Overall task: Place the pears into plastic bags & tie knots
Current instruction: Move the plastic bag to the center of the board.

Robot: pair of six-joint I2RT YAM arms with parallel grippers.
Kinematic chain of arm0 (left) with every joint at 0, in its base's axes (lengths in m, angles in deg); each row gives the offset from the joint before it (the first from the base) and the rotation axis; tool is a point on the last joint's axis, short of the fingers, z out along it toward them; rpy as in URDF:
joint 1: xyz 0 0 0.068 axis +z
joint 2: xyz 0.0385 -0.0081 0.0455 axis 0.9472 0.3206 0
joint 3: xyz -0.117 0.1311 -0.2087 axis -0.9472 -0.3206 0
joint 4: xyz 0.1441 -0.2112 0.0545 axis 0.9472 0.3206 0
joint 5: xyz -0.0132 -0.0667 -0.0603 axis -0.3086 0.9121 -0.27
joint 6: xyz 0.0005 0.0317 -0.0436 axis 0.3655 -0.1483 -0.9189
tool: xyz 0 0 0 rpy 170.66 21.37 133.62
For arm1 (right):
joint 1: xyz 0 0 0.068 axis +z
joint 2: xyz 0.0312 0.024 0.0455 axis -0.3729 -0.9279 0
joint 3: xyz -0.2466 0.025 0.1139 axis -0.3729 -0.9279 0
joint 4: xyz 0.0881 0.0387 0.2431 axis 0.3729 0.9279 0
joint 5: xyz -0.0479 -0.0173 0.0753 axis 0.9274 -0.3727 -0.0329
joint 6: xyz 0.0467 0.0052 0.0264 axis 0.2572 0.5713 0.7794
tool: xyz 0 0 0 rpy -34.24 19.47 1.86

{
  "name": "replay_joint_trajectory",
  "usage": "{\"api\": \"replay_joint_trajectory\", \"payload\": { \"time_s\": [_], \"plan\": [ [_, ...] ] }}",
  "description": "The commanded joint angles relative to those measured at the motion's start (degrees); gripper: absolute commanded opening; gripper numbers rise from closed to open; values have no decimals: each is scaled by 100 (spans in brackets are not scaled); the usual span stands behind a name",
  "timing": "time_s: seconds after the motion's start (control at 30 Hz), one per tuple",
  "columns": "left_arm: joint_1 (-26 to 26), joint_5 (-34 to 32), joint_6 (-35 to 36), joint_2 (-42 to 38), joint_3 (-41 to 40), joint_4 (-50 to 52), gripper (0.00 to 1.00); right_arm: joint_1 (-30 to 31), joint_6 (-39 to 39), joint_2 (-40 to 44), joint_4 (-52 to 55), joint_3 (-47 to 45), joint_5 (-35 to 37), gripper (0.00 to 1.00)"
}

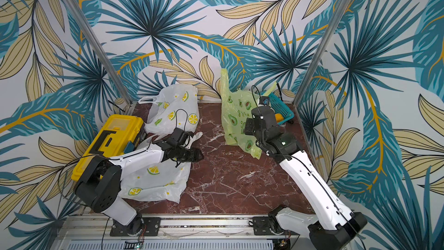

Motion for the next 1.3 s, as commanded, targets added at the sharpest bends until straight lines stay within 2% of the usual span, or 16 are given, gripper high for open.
{"api": "replay_joint_trajectory", "payload": {
  "time_s": [0.0,0.17,0.3,0.5,0.67,0.77,0.87,1.03,1.17,1.27],
  "plan": [
    [-16,350,195,-668,508,117,78,-45,-282,234,-200,-217,-674,6],
    [176,-247,347,-1028,1100,192,83,-47,-246,394,-1706,-1200,-1956,6],
    [562,23,318,-870,1731,434,83,-36,-184,593,-2844,-1941,-2400,6],
    [586,68,241,-747,2261,588,84,-19,-409,841,-3211,-2614,-2594,6],
    [577,-137,33,-735,2667,736,88,0,-643,1254,-4066,-3399,-2684,5],
    [519,-112,-125,-645,2797,740,89,24,-700,1321,-4336,-3573,-2806,5],
    [509,-393,-179,-632,2839,823,91,76,-671,1313,-4374,-3611,-2809,5],
    [558,-1850,132,-825,3032,1357,92,174,-539,1360,-4663,-3849,-2802,5],
    [634,-2177,265,-777,3265,1509,93,207,-489,1372,-4718,-3854,-2822,5],
    [762,-2120,247,-527,3600,1487,93,222,-444,1390,-4786,-3860,-2950,5]
  ]
}}
